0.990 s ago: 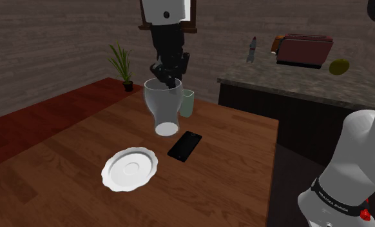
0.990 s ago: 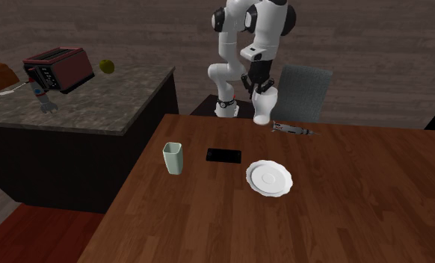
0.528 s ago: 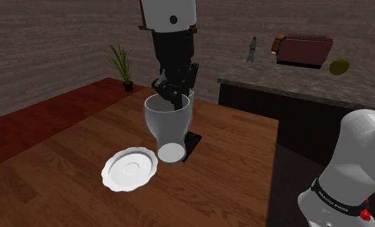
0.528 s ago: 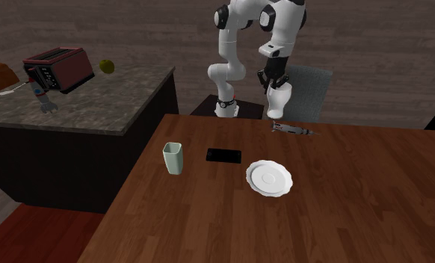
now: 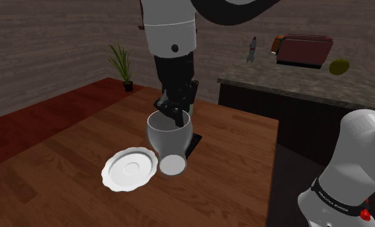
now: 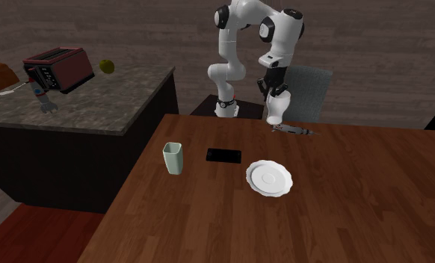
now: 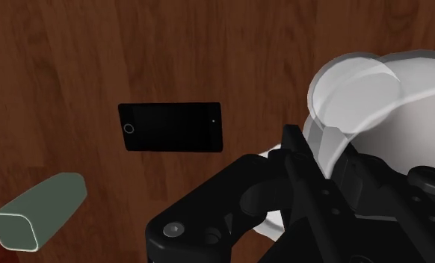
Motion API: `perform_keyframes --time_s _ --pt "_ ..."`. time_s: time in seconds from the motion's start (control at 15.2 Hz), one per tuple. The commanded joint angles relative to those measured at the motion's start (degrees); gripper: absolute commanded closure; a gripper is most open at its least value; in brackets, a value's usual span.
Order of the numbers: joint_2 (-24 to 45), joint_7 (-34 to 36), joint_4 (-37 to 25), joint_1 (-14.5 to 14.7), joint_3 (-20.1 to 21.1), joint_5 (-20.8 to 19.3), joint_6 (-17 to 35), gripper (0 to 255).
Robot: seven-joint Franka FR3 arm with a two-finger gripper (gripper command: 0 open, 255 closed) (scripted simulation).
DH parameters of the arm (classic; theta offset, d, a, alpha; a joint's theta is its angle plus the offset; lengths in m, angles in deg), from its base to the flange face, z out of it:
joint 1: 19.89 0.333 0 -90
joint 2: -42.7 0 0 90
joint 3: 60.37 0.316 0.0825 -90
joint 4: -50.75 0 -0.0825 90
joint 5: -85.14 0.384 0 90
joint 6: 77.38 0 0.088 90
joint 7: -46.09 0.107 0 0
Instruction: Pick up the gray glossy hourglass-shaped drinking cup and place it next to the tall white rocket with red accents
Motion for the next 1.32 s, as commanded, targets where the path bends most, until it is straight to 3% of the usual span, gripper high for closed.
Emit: perform_keyframes --time_s 0.0,1.25 --pt "0.0 0.2 1.5 0.1 0.1 0.0 1.6 255" --pt "2.5 1.5 13.7 0.2 0.5 -0.9 16.0 255"
